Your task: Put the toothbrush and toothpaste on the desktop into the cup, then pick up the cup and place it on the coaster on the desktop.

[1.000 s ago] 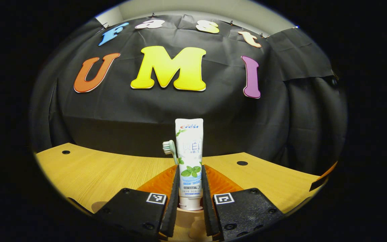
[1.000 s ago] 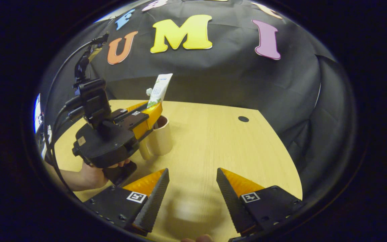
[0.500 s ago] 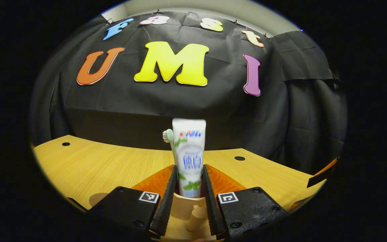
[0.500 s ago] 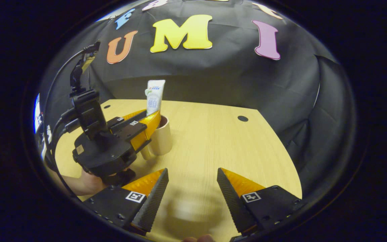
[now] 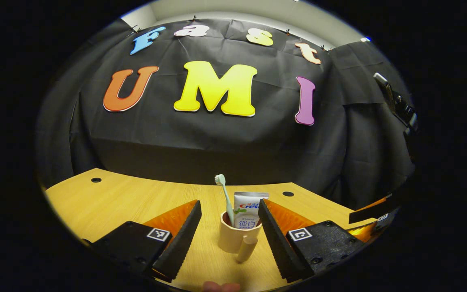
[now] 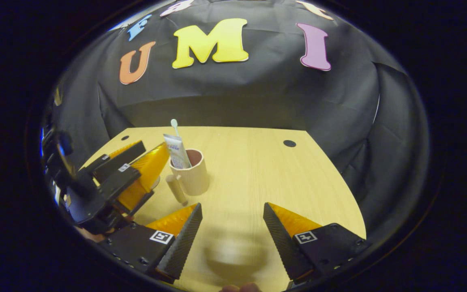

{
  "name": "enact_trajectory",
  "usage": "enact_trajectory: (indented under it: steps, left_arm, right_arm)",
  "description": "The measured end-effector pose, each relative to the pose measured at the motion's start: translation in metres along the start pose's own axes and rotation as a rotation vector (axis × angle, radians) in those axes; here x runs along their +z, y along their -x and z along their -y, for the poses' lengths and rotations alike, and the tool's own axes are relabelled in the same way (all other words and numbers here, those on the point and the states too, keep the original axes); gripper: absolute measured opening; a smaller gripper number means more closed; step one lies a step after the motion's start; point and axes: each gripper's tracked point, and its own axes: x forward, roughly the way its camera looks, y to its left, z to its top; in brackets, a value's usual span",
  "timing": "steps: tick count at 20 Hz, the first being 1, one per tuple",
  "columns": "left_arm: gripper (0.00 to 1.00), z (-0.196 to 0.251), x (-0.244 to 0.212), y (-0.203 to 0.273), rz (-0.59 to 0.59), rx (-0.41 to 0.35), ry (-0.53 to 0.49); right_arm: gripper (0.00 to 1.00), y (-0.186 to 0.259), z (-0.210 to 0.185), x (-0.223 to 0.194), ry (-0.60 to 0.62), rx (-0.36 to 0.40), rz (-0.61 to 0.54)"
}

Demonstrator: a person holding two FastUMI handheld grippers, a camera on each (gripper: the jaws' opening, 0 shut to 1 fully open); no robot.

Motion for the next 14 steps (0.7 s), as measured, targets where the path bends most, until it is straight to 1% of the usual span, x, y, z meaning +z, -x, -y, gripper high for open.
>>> enact_trajectory:
  steps: [2, 5, 9, 14]
  left_arm:
    - [0.9, -0.011, 0.012, 0.019, -0.014, 0.017, 0.003]
    - [0.9, -0.037, 0.03, 0.048, -0.029, 0.065, -0.026]
    - [0.9, -0.08, 0.046, 0.076, -0.048, 0.142, -0.054]
    - [0.9, -0.129, 0.072, 0.101, -0.027, 0.236, -0.077]
  right_arm:
    - [0.92, 0.001, -0.012, 0.006, -0.002, 0.017, -0.017]
    - [0.92, -0.002, -0.037, 0.02, -0.012, 0.042, -0.032]
    - [0.93, -0.011, -0.064, 0.032, -0.018, 0.026, -0.089]
    - [0.93, -0.036, -0.091, 0.04, -0.009, 0.008, -0.18]
